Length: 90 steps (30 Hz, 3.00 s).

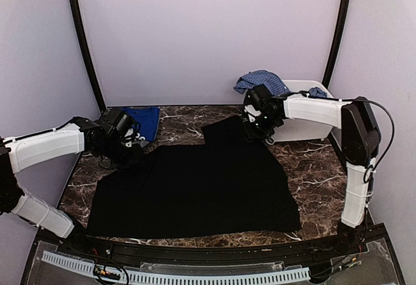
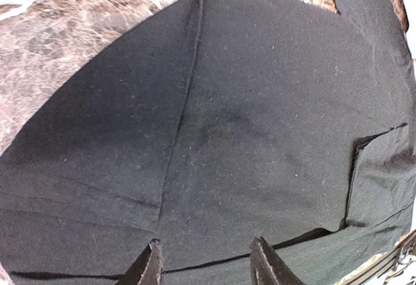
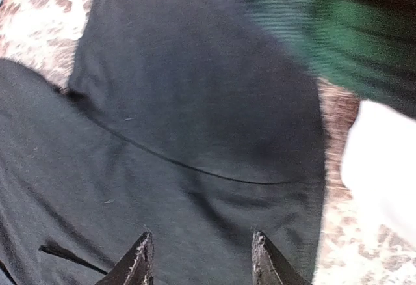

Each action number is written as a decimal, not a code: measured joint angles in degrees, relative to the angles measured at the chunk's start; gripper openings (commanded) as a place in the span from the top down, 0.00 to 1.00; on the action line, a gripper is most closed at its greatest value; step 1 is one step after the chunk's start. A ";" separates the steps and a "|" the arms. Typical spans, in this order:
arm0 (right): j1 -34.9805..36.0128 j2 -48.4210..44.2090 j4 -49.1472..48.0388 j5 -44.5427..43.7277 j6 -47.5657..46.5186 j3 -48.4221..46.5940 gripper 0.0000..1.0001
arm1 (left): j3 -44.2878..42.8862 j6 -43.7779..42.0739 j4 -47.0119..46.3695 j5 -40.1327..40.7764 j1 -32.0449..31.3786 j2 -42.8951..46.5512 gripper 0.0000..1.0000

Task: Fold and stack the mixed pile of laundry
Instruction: Pick up the 1/3-folded T-shirt from the center of the board.

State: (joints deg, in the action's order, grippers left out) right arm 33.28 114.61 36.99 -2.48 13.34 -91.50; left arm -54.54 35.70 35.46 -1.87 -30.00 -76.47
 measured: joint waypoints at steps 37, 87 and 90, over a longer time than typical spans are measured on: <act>-8.24 33.07 -2.62 2.95 -3.48 -42.14 0.58 | 2.14 -1.62 -6.69 -3.32 0.22 -1.51 0.56; -8.02 28.11 1.51 7.50 -6.82 -41.86 1.00 | -3.50 -12.83 -5.62 1.03 3.58 -8.76 0.76; -8.02 25.57 0.48 8.02 -6.78 -41.05 1.00 | -4.94 -14.27 -3.48 2.78 3.69 -11.32 0.79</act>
State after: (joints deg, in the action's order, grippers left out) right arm 25.26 140.18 37.47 5.54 6.57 -132.55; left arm -59.48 21.43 31.99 0.91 -26.30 -87.79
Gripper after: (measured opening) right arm 0.004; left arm 0.231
